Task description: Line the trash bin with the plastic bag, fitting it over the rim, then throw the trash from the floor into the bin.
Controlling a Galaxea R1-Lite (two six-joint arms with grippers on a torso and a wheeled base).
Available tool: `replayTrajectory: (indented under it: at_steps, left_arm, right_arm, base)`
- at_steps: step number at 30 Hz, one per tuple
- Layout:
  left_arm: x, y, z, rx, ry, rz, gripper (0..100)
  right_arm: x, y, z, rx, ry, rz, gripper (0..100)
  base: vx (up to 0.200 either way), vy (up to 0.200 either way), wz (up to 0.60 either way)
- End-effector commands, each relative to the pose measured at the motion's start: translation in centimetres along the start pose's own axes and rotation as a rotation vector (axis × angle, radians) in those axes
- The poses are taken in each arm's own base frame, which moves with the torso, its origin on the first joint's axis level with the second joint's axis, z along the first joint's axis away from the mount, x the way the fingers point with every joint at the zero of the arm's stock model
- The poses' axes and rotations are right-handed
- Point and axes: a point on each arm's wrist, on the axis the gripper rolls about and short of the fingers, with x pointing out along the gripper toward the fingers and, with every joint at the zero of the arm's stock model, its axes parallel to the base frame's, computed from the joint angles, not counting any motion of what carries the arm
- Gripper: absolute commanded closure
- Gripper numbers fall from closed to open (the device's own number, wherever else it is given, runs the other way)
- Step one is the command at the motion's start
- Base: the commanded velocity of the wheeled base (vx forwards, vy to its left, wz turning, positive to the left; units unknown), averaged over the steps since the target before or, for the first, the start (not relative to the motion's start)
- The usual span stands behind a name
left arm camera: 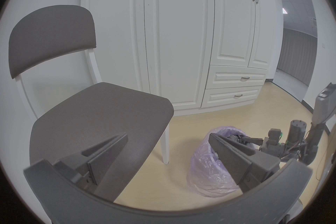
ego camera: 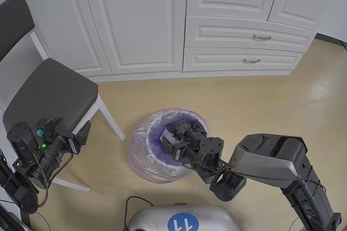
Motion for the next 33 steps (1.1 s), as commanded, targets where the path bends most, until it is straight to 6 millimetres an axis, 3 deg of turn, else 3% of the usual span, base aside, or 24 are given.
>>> replayTrajectory:
  at_steps: [1,9,19,23,25,28,31,33]
  left_arm:
    - [0.0,0.0,0.0,0.0,0.001,0.001,0]
    - [-0.1,-0.8,-0.9,0.007,0.047,-0.038,0]
    - [-0.7,-3.3,-2.9,-0.022,0.15,-0.157,0]
    - [-0.1,-3.9,-3.8,-0.069,0.197,-0.17,0]
    - [0.1,-3.8,-4.0,-0.083,0.205,-0.171,0]
    - [0.2,-3.7,-3.9,-0.1,0.205,-0.189,0]
    - [1.7,-4.0,-2.8,-0.127,0.134,-0.191,0]
    - [2.9,-3.8,-1.7,-0.129,0.093,-0.171,0]
  right_arm:
    - [-0.4,0.8,3.3,0.036,-0.052,0.023,0]
    - [-0.3,-0.8,6.9,0.043,-0.063,-0.025,0]
    - [-1.4,-2.6,8.6,0.041,0.092,-0.104,0]
    - [-2.1,-4.2,10.3,0.122,0.194,-0.182,0]
    - [-2.9,-6.7,12.0,0.188,0.267,-0.272,0]
    - [-4.3,-8.5,12.9,0.214,0.352,-0.349,0]
    - [-5.6,-10.1,12.4,0.147,0.447,-0.415,0]
    - [-6.5,-11.2,13.7,0.081,0.44,-0.425,0]
  base:
    - [0.0,0.0,0.0]
    - [0.0,0.0,0.0]
    - [0.0,0.0,0.0]
    - [0.0,0.0,0.0]
    - [0.0,0.0,0.0]
    - [0.0,0.0,0.0]
    - [0.0,0.0,0.0]
    - [0.0,0.0,0.0]
